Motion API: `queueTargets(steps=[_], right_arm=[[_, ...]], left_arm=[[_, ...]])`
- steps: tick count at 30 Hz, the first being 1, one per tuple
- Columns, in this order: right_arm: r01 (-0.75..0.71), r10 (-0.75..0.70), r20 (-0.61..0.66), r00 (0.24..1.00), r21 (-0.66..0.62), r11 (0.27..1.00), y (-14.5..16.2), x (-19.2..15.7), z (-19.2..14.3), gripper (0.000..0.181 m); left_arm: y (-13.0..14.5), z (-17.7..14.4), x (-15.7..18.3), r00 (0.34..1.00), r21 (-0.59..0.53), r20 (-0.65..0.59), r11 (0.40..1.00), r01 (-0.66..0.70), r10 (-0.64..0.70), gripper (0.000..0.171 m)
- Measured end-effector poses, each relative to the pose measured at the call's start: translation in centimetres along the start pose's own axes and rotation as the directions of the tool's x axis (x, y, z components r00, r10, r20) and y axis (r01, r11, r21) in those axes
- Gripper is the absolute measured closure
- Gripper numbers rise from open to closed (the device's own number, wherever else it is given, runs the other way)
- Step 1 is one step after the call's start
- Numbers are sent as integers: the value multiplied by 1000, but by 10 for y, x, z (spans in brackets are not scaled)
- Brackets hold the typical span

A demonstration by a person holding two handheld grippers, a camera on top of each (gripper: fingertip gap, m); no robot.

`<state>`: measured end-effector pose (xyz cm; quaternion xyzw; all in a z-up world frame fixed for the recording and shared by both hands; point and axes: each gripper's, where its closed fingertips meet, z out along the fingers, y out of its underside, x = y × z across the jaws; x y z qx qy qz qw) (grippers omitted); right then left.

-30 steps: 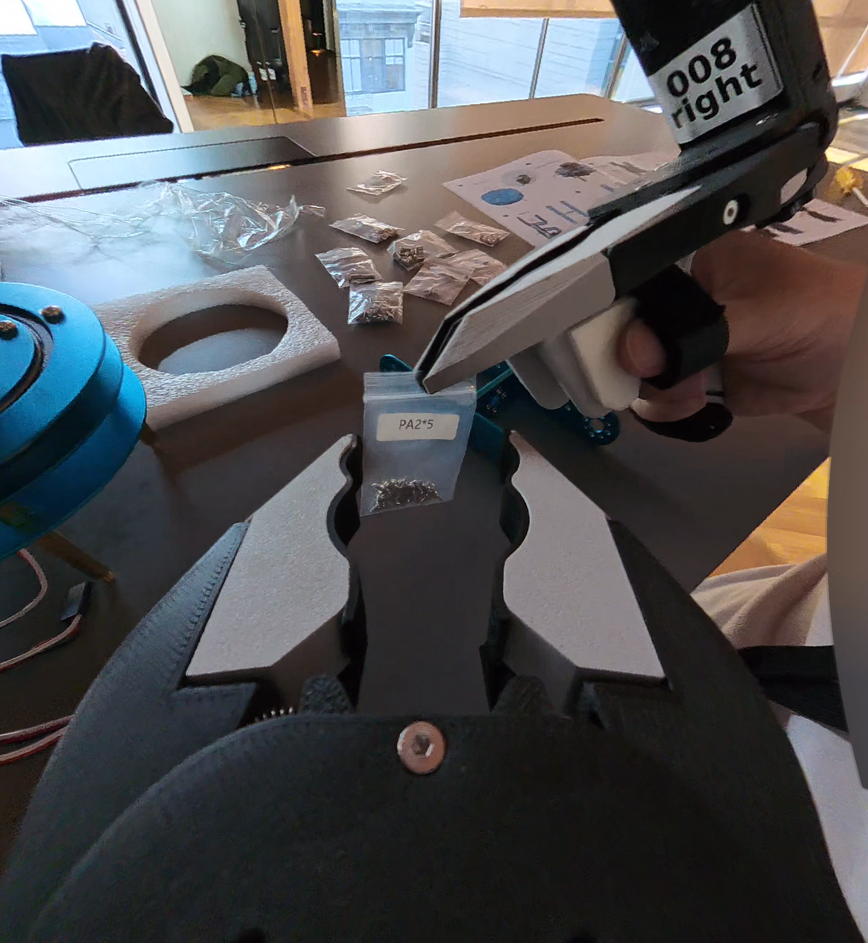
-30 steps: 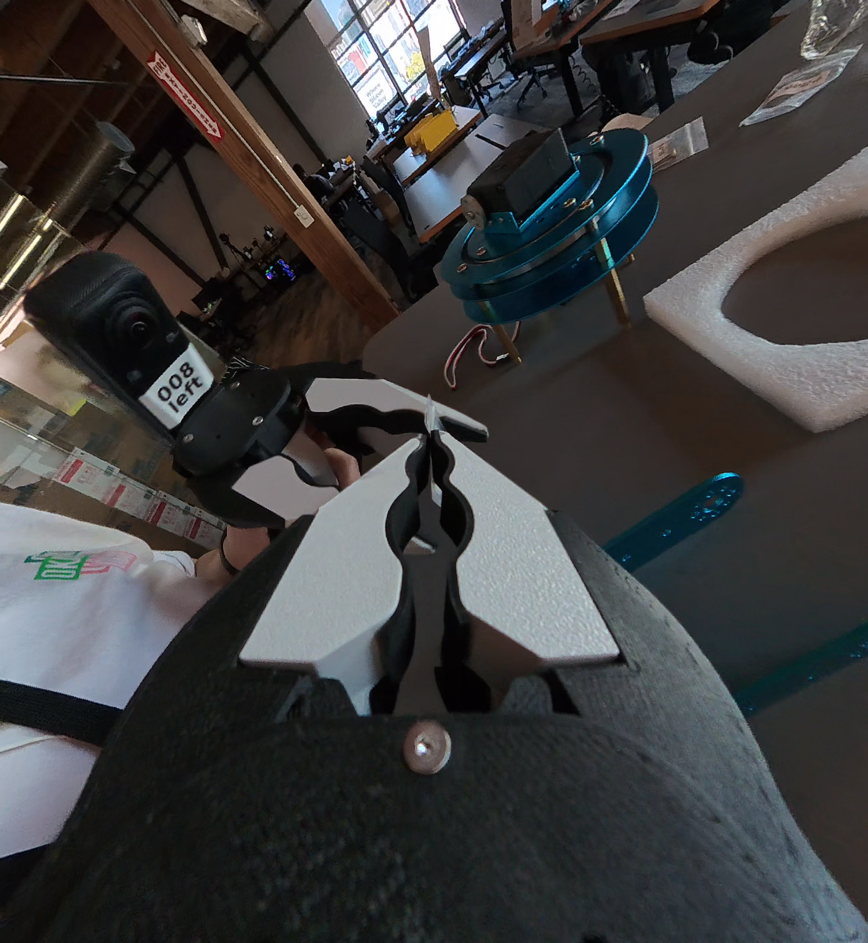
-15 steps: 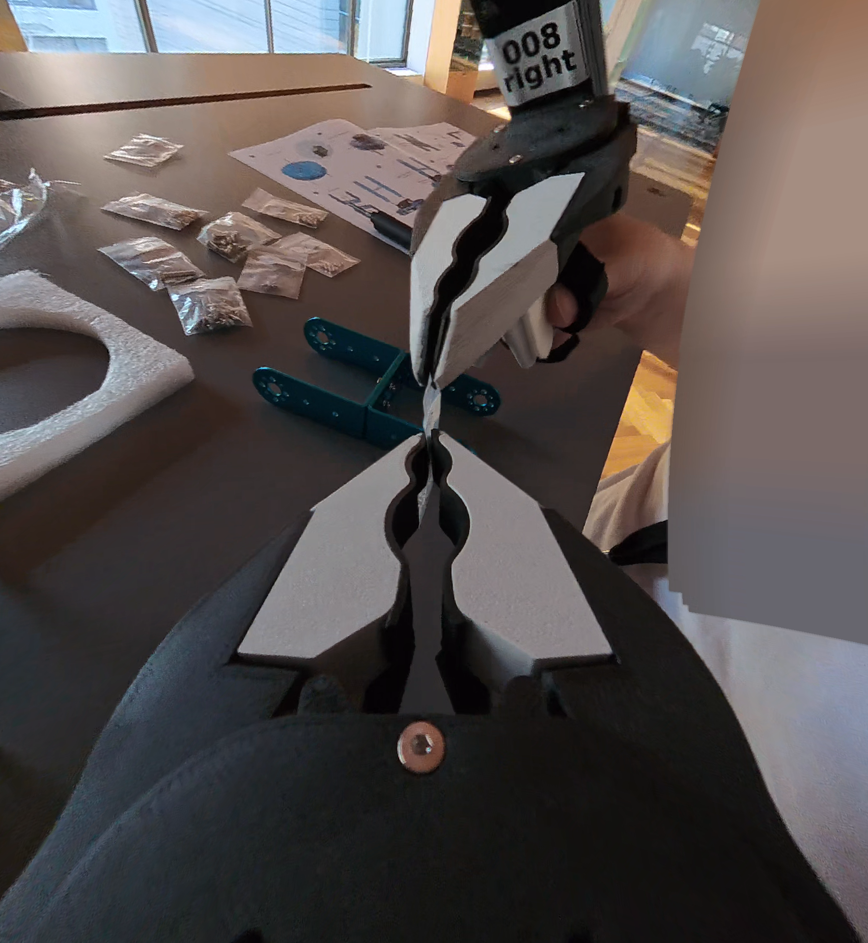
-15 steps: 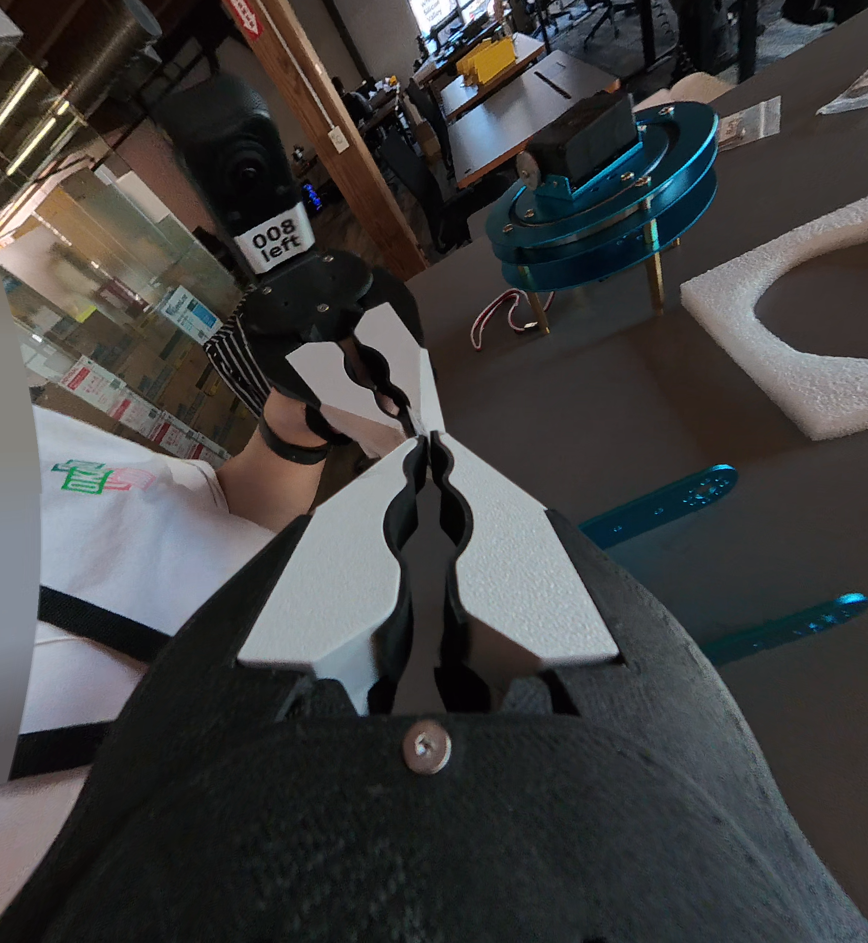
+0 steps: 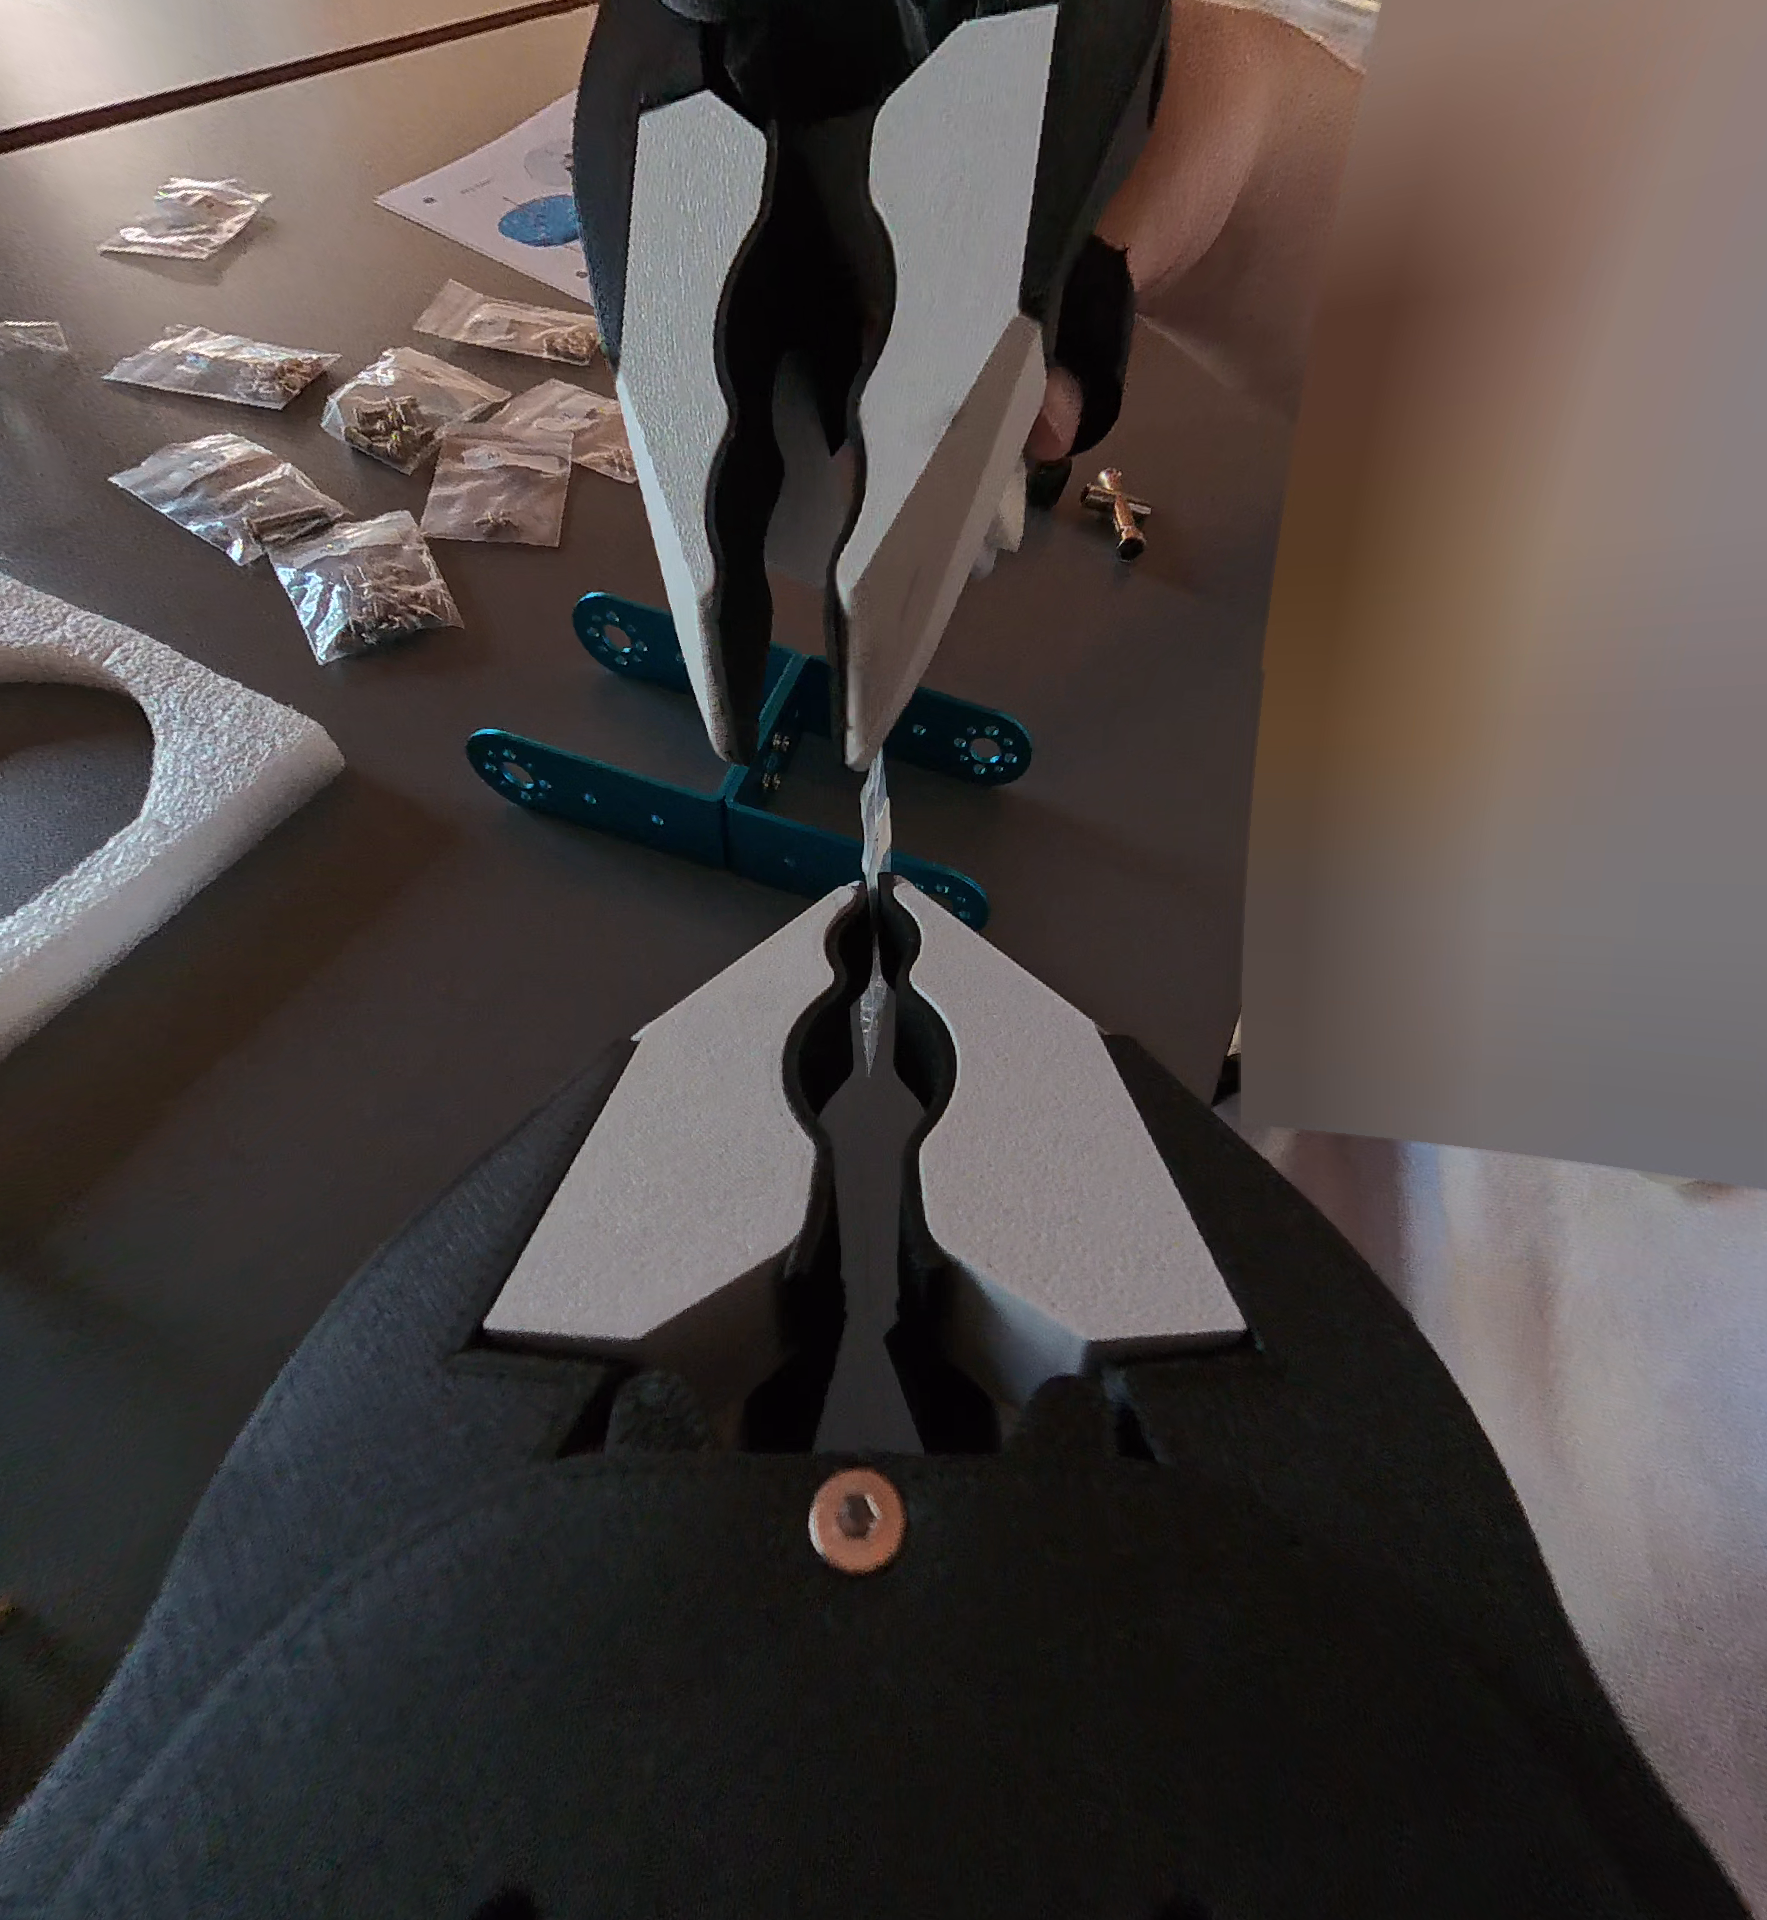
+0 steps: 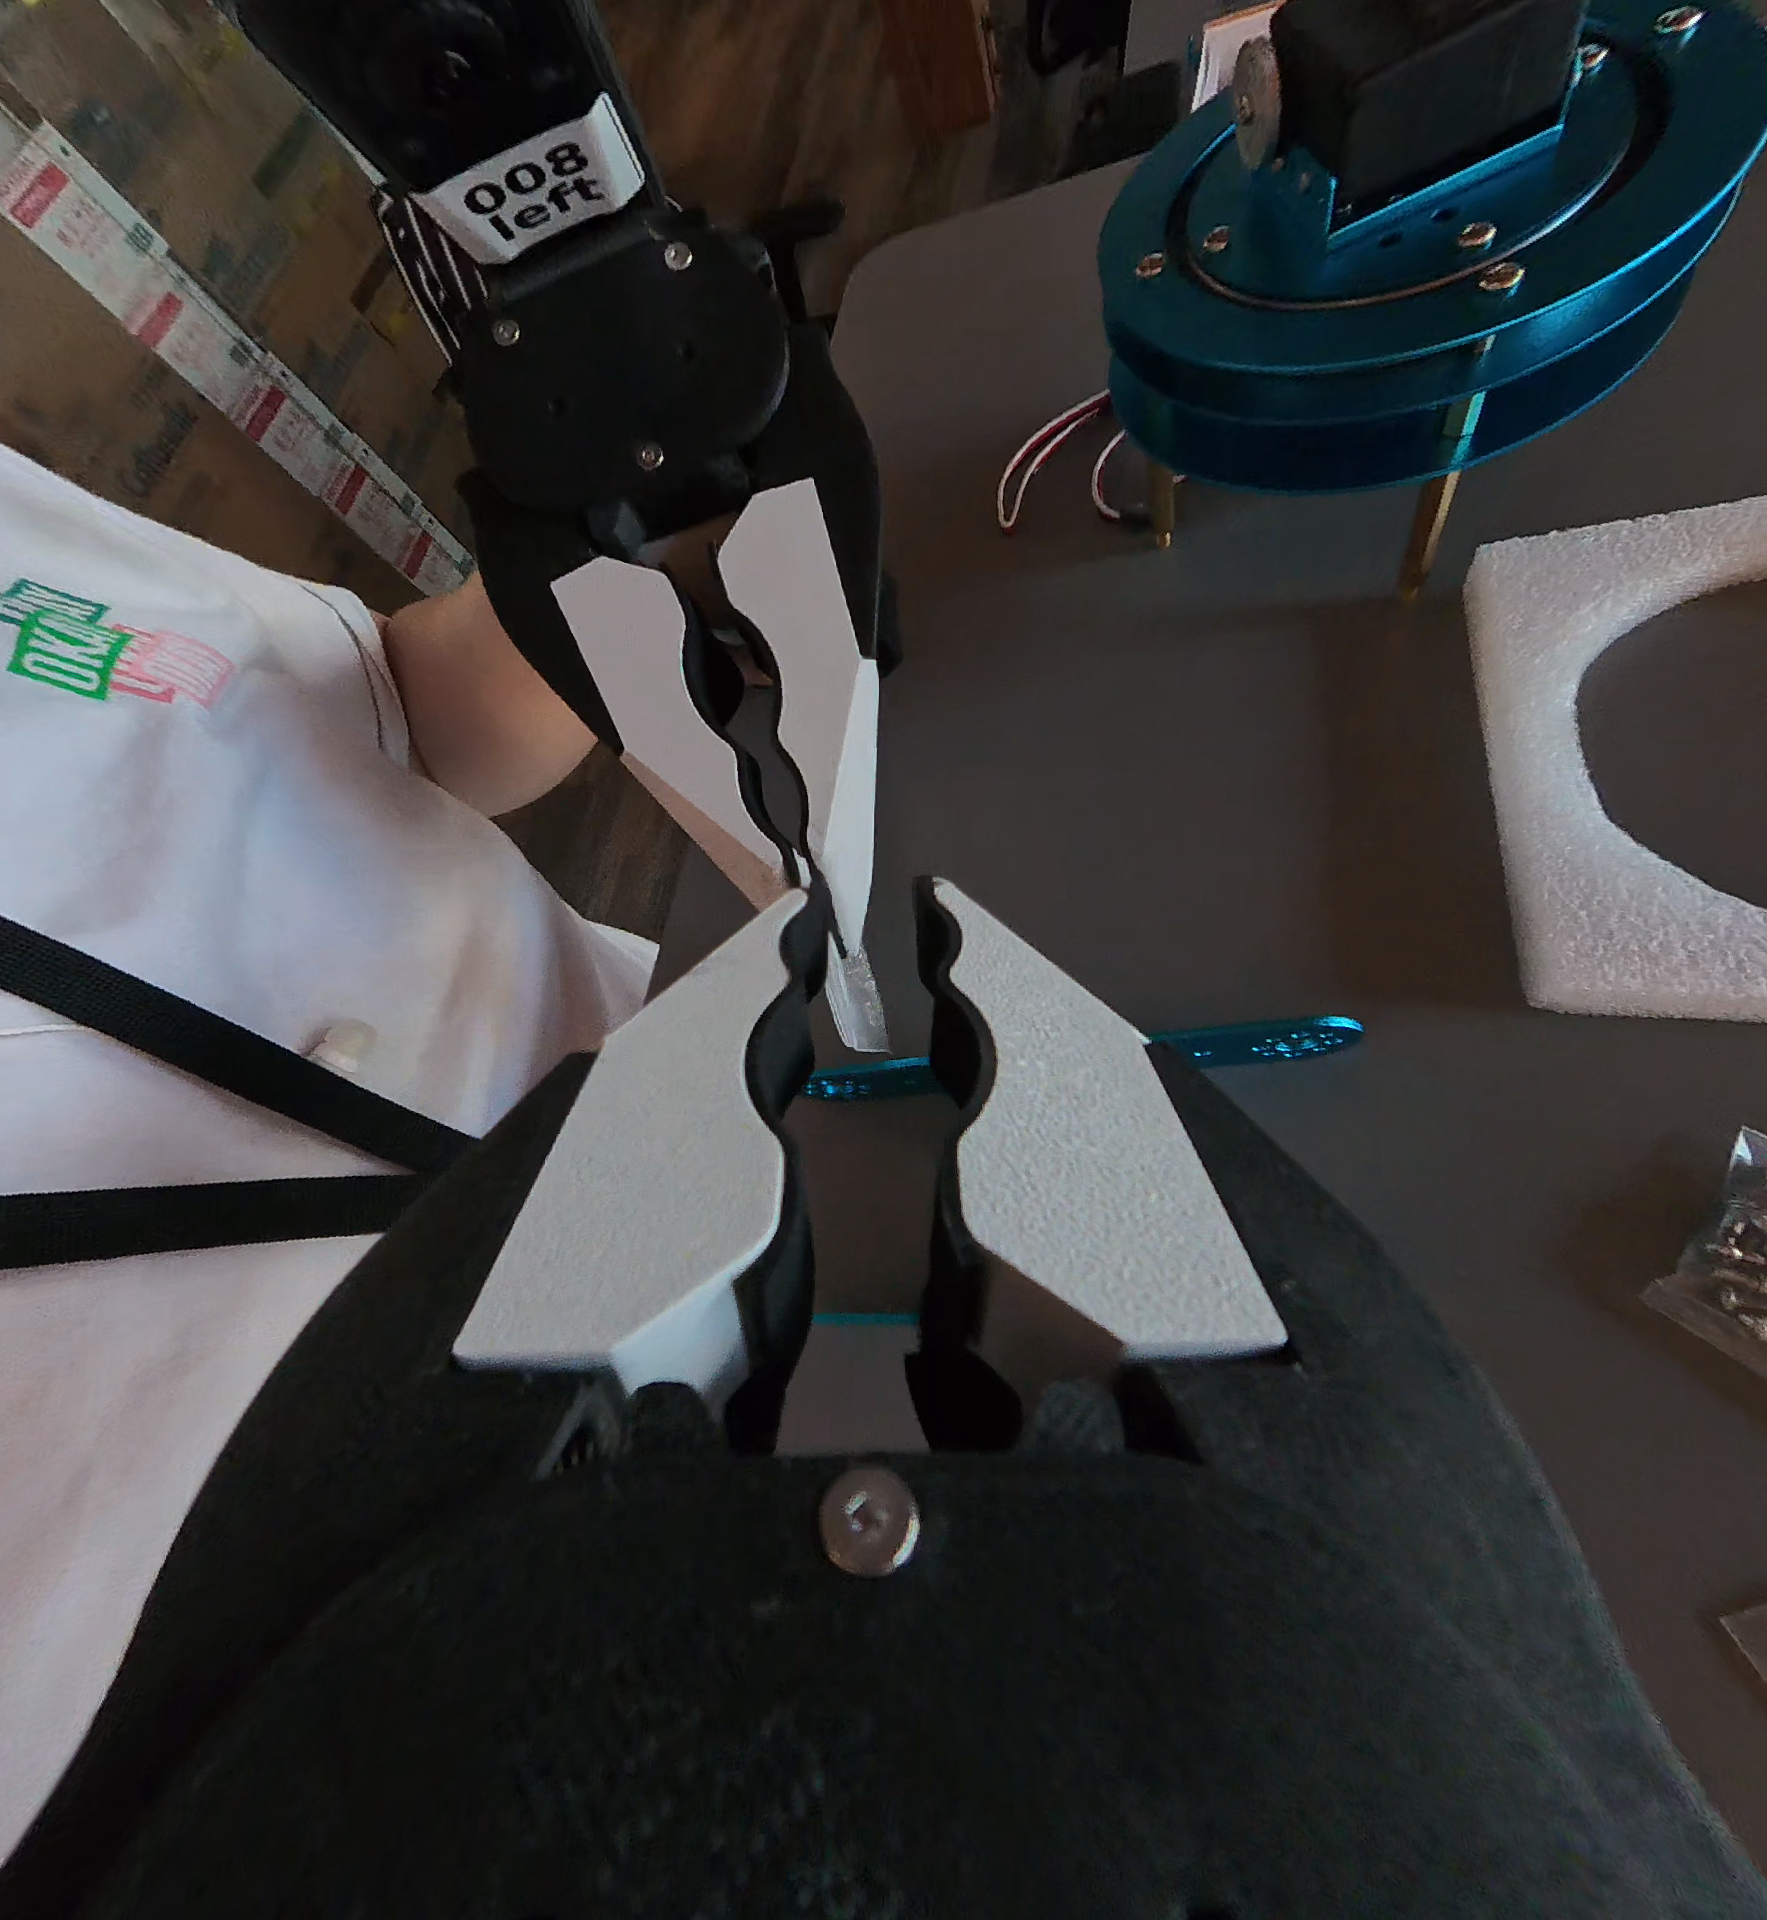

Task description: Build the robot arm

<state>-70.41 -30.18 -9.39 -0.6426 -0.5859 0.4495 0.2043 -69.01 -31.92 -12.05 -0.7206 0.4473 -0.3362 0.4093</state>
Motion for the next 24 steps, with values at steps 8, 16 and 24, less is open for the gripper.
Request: queueTargets(steps=[8, 16, 24], right_arm=[[9, -9, 31, 999, -1, 1000, 1, -3, 0, 166], [13, -13, 29, 999, -11, 1000, 5, -3, -1, 166], [22, -22, 37, 999, -4, 1000, 4, -5, -3, 166]], left_arm=[[0, 3, 1, 1000, -10, 0, 1000, -2, 2, 171], [-1, 5, 1, 1000, -11, -3, 1000, 1, -1, 171], [-1, 6, 0, 1000, -14, -2, 1000, 8, -9, 171]])
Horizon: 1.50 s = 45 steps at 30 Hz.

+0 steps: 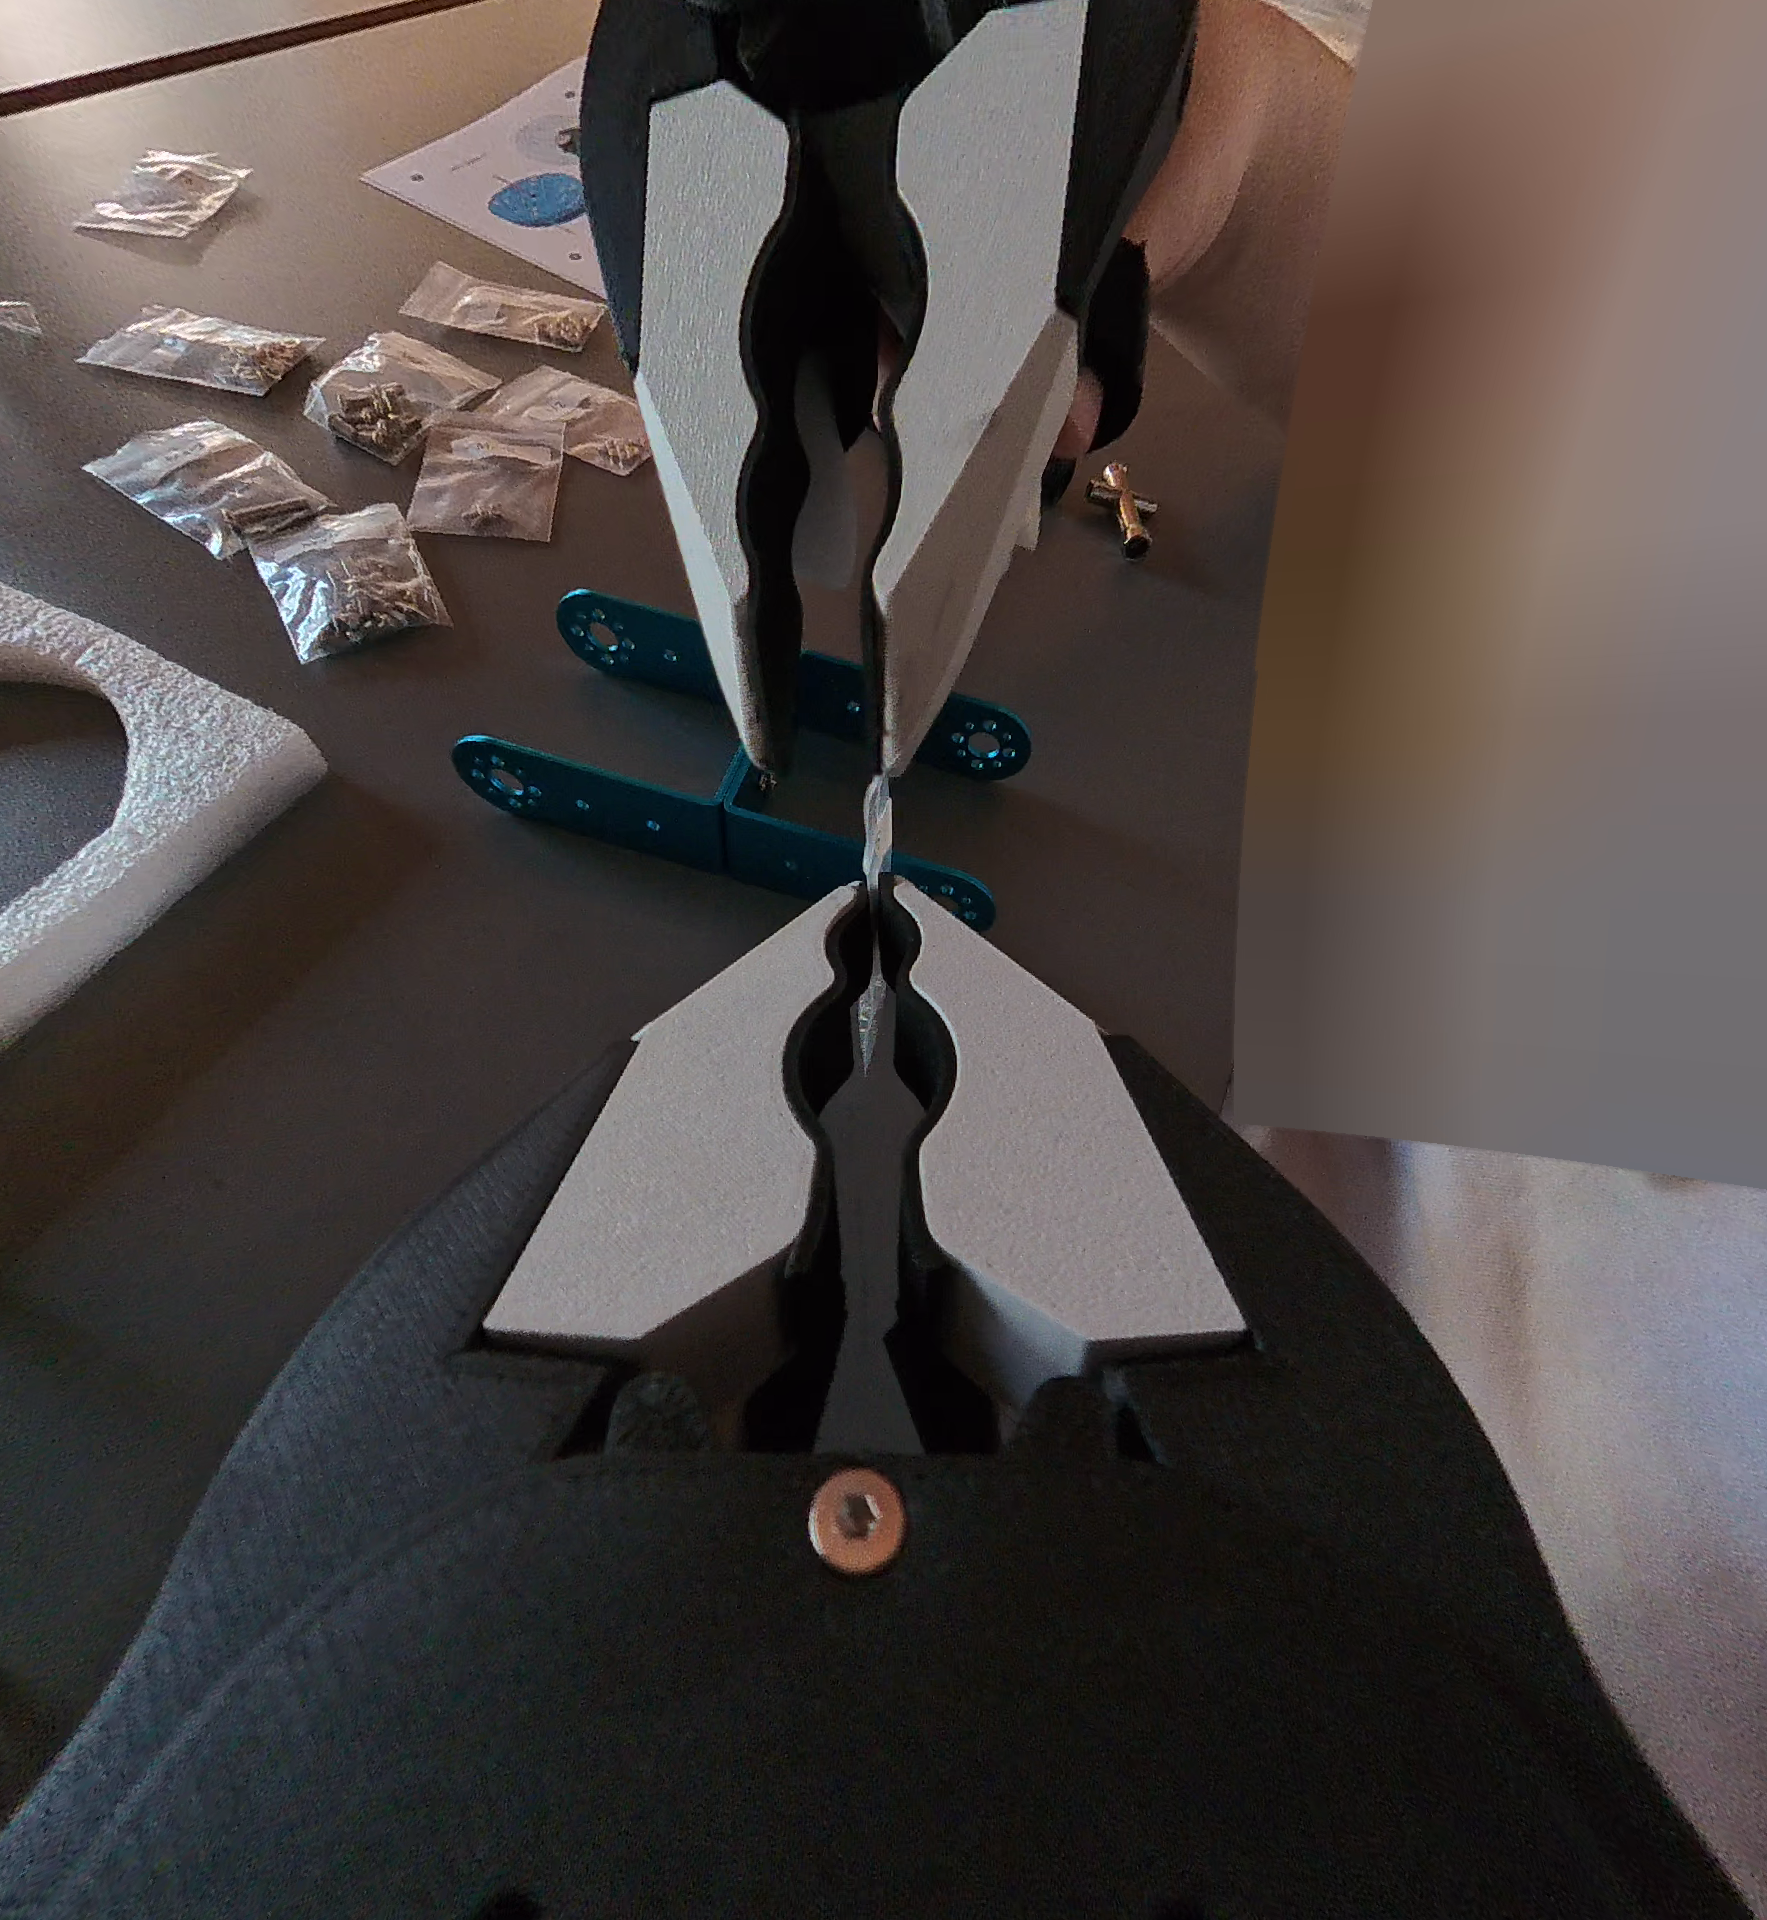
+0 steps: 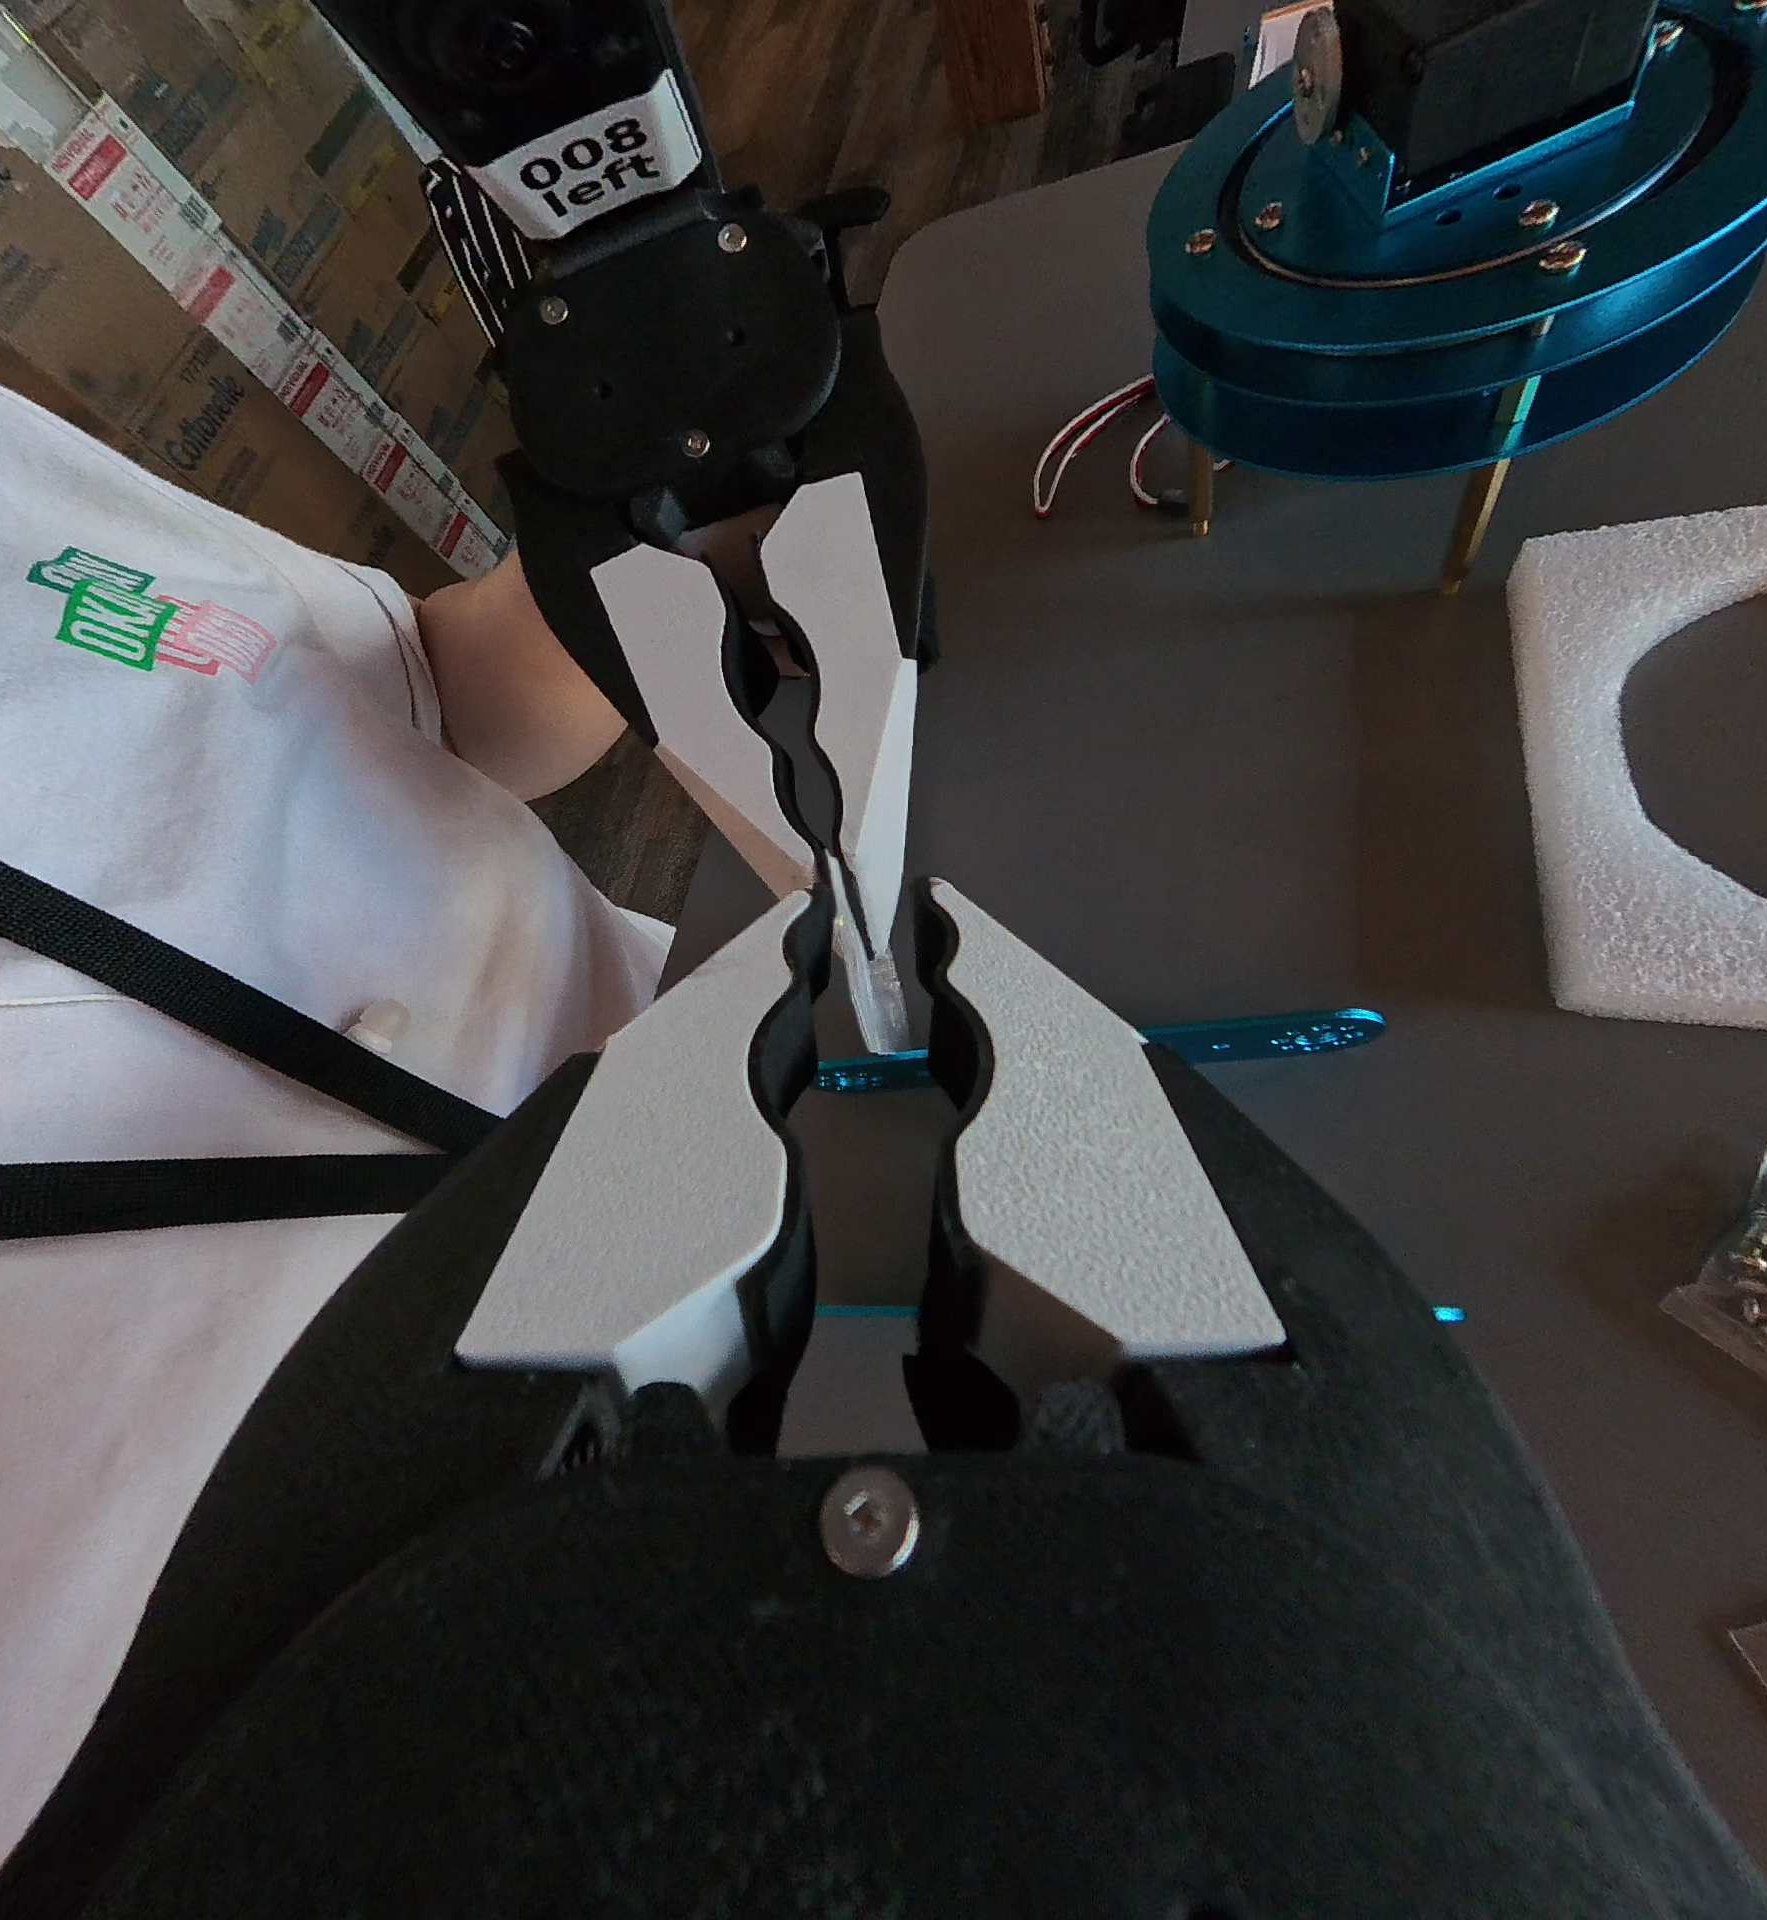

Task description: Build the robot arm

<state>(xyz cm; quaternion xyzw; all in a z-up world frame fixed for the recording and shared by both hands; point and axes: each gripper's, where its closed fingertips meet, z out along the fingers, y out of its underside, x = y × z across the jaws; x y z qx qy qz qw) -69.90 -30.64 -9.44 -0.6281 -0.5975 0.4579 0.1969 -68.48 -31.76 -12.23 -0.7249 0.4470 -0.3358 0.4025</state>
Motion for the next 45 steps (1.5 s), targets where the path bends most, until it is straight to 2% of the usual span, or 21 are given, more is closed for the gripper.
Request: queueTargets(steps=[10, 28, 40, 45], right_arm=[[8, -8, -17, 1000, -15, 1000, 4, 4, 0, 168], [168, -171, -41, 984, -70, 983, 4, -3, 0, 169], [179, -184, -53, 981, -85, 980, 6, -1, 0, 171], [166, -172, -50, 984, -97, 981, 10, 3, -1, 171]], left_arm=[[1, 1, 1, 1000, -5, 3, 1000, -5, 5, 171], [1, 1, 3, 1000, -5, -21, 1000, 6, -6, 171], [1, 2, 6, 1000, -11, -28, 1000, -9, 9, 171], [1, 3, 9, 998, -10, -18, 998, -58, 57, 171]])
